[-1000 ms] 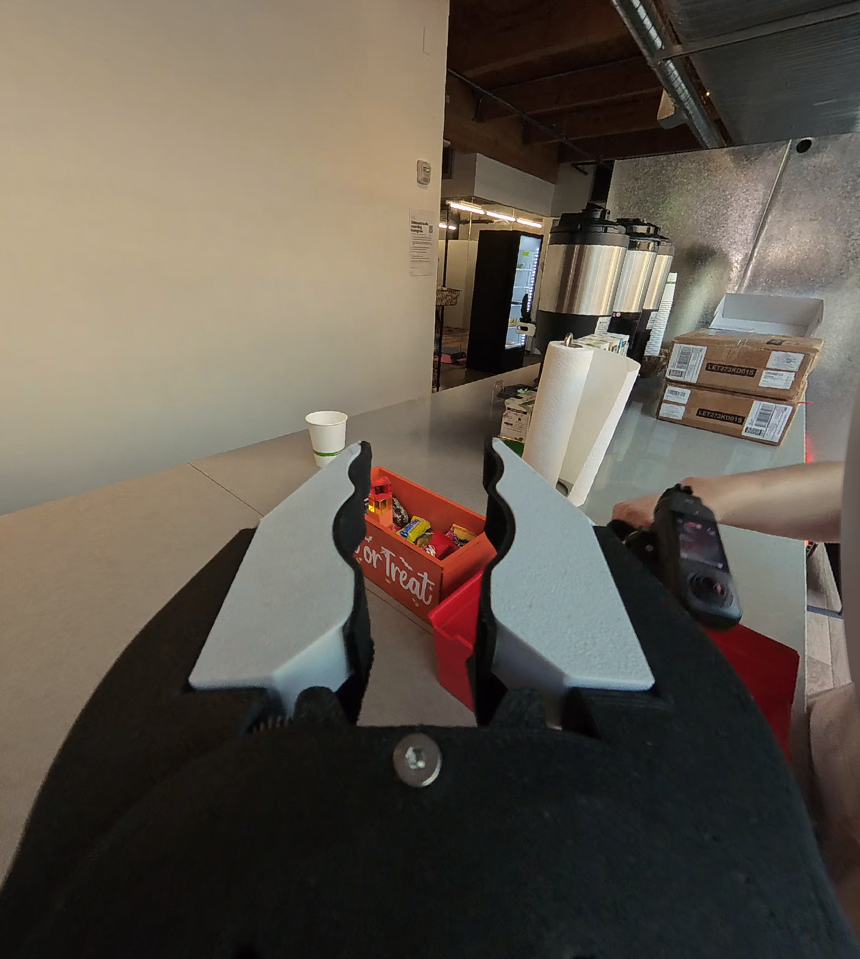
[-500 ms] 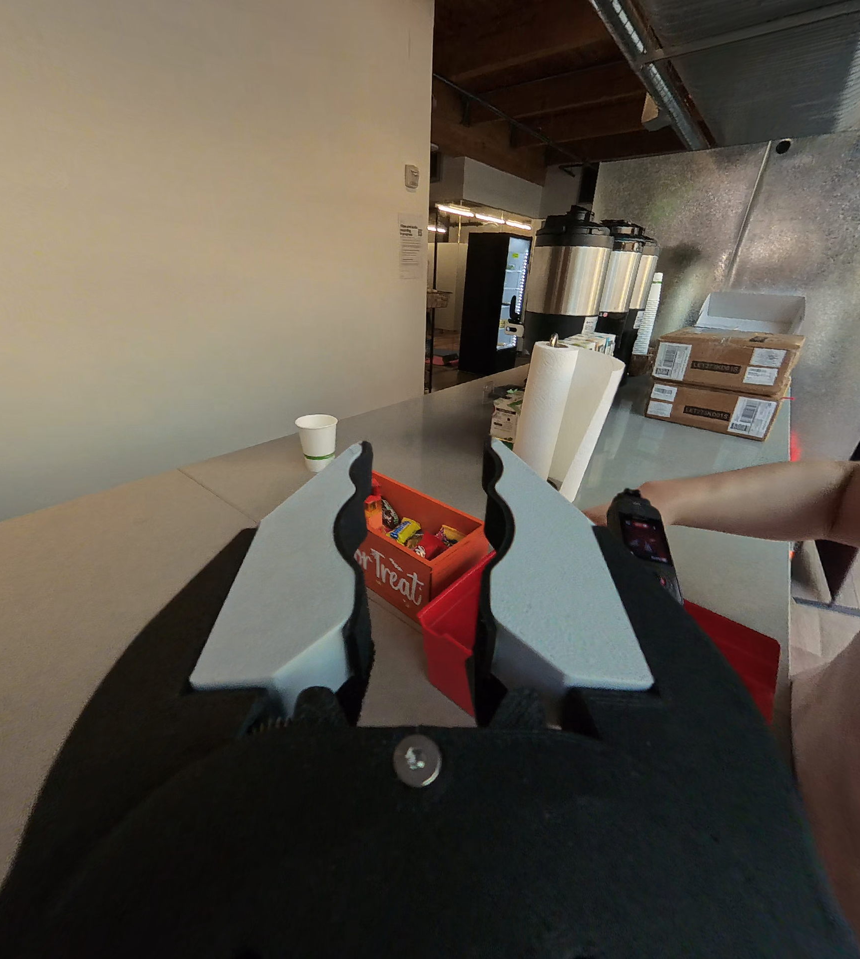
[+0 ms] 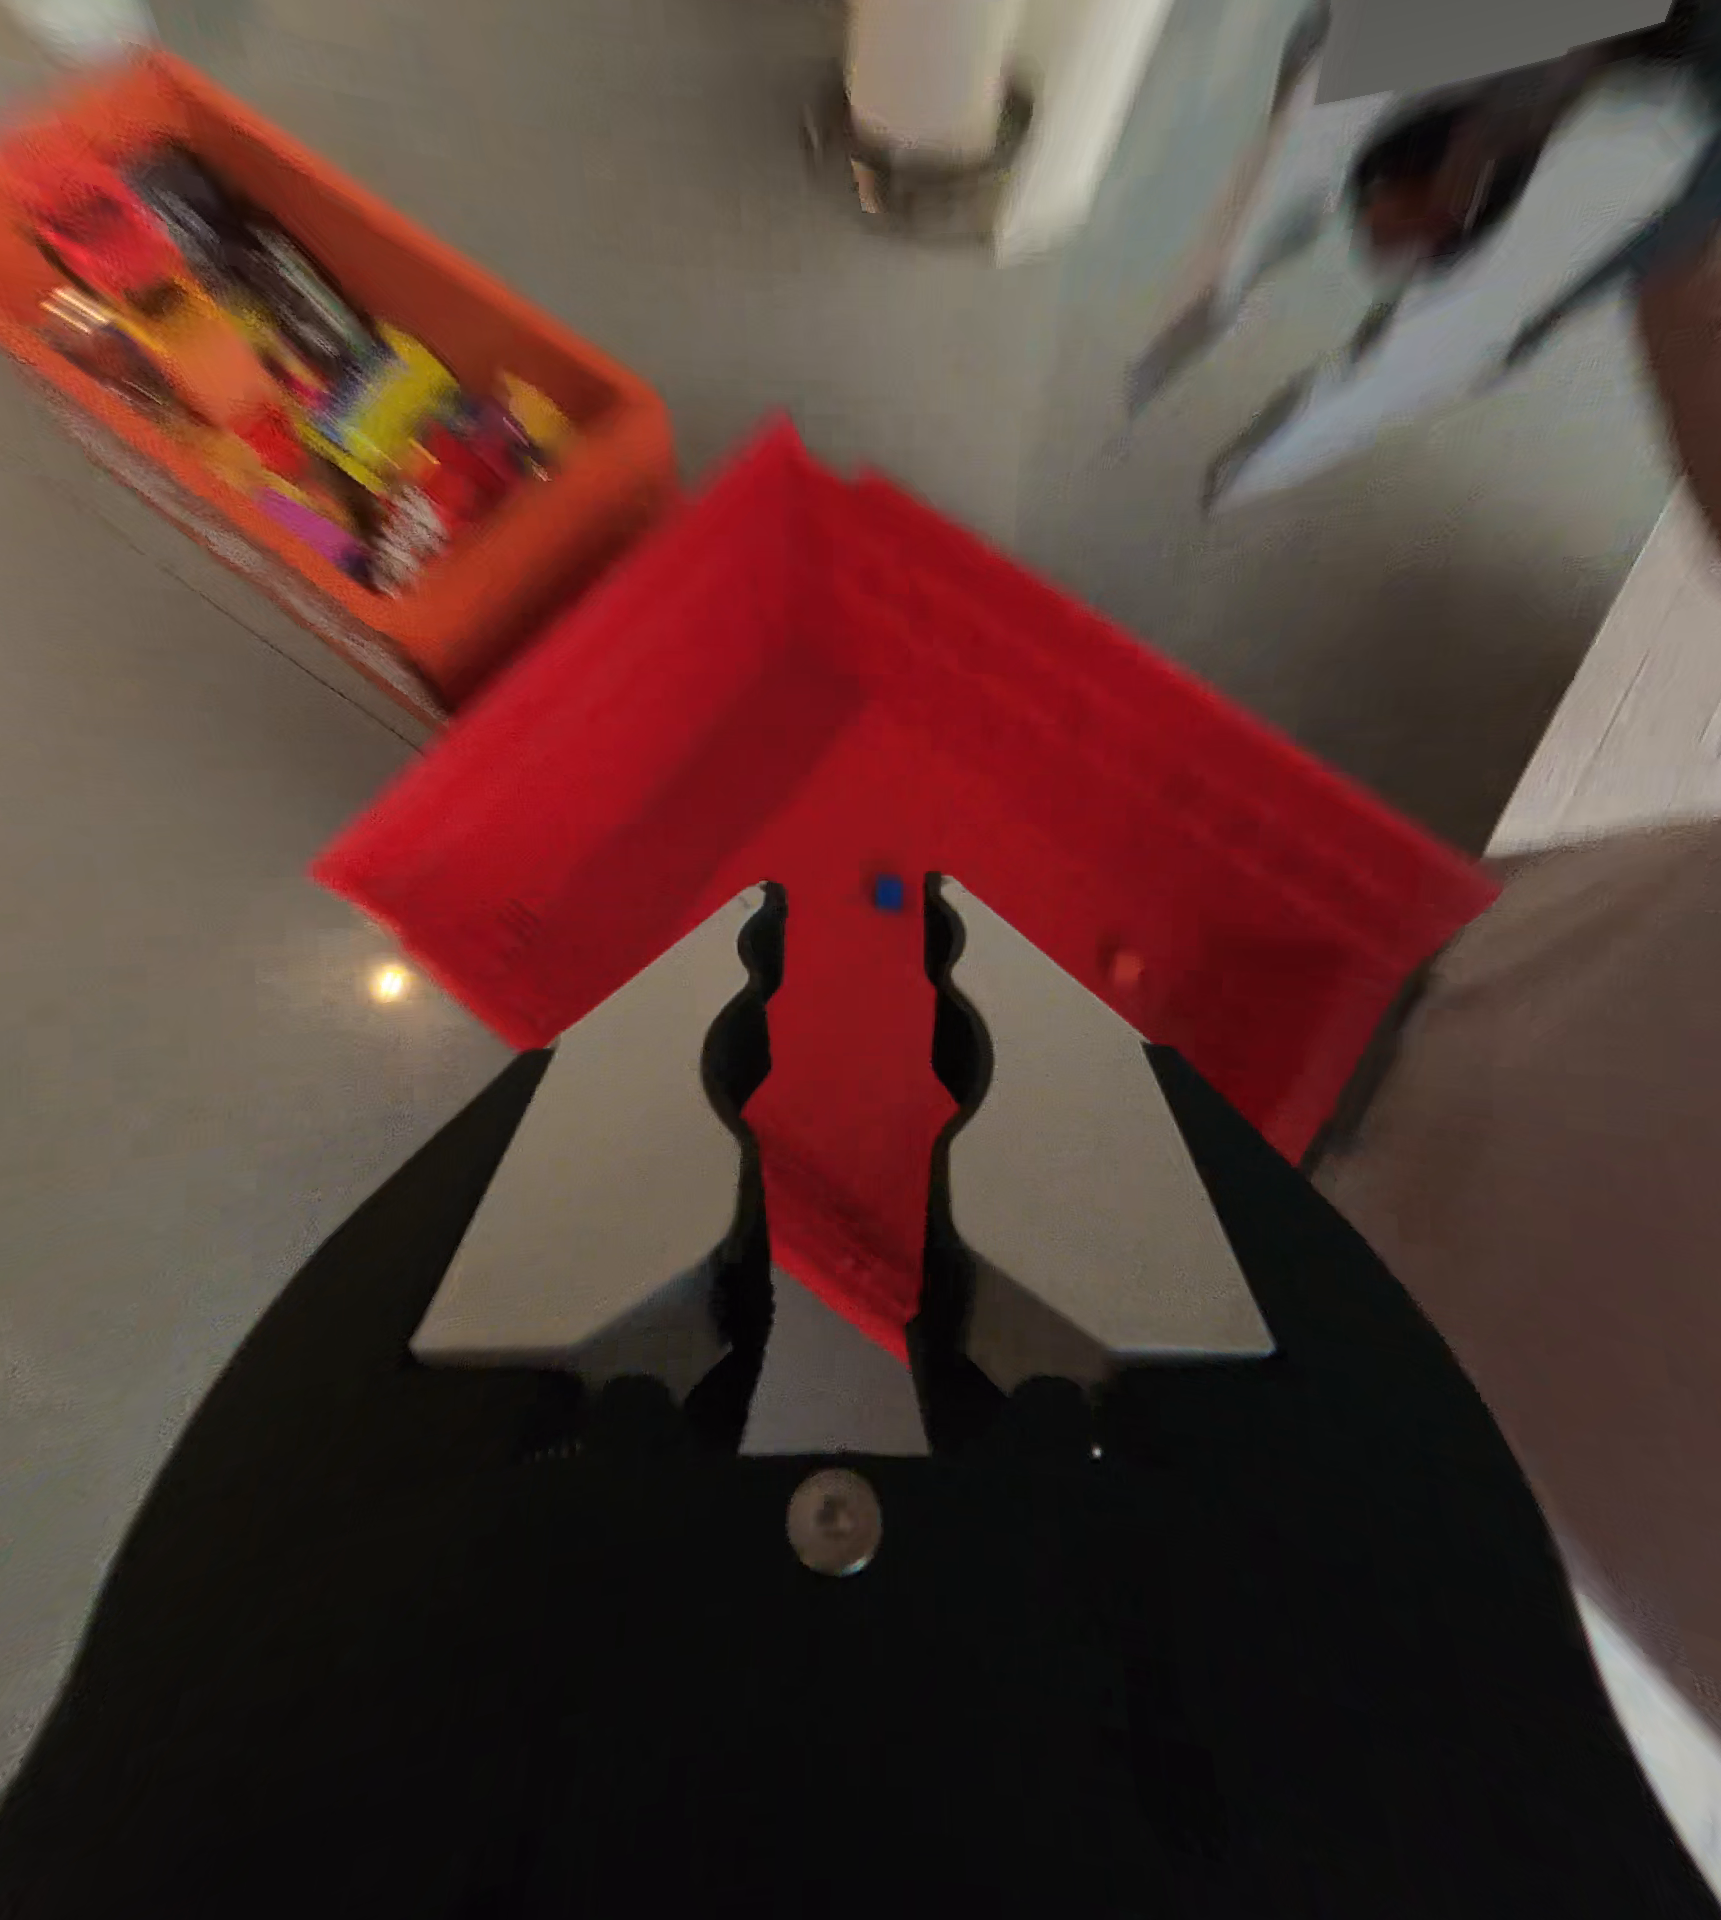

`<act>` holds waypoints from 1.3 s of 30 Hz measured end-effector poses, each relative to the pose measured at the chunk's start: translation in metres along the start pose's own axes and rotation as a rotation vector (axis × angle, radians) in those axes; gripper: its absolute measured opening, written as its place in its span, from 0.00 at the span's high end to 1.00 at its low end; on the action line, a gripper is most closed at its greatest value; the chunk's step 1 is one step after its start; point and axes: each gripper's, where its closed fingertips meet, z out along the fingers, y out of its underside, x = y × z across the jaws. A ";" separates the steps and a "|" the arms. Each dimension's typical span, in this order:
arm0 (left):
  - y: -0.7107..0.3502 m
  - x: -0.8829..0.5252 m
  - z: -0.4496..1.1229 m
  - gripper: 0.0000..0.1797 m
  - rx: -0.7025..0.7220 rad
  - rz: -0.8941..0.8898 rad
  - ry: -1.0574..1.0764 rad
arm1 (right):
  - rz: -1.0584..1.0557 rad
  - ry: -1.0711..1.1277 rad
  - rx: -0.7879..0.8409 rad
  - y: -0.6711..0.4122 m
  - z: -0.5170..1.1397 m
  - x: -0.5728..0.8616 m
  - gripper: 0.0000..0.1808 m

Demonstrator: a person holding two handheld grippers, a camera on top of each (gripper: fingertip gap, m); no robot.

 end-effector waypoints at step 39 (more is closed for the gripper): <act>-0.134 -0.085 0.094 0.96 -0.296 0.359 -0.109 | 0.213 0.463 0.321 0.130 -0.052 0.071 0.93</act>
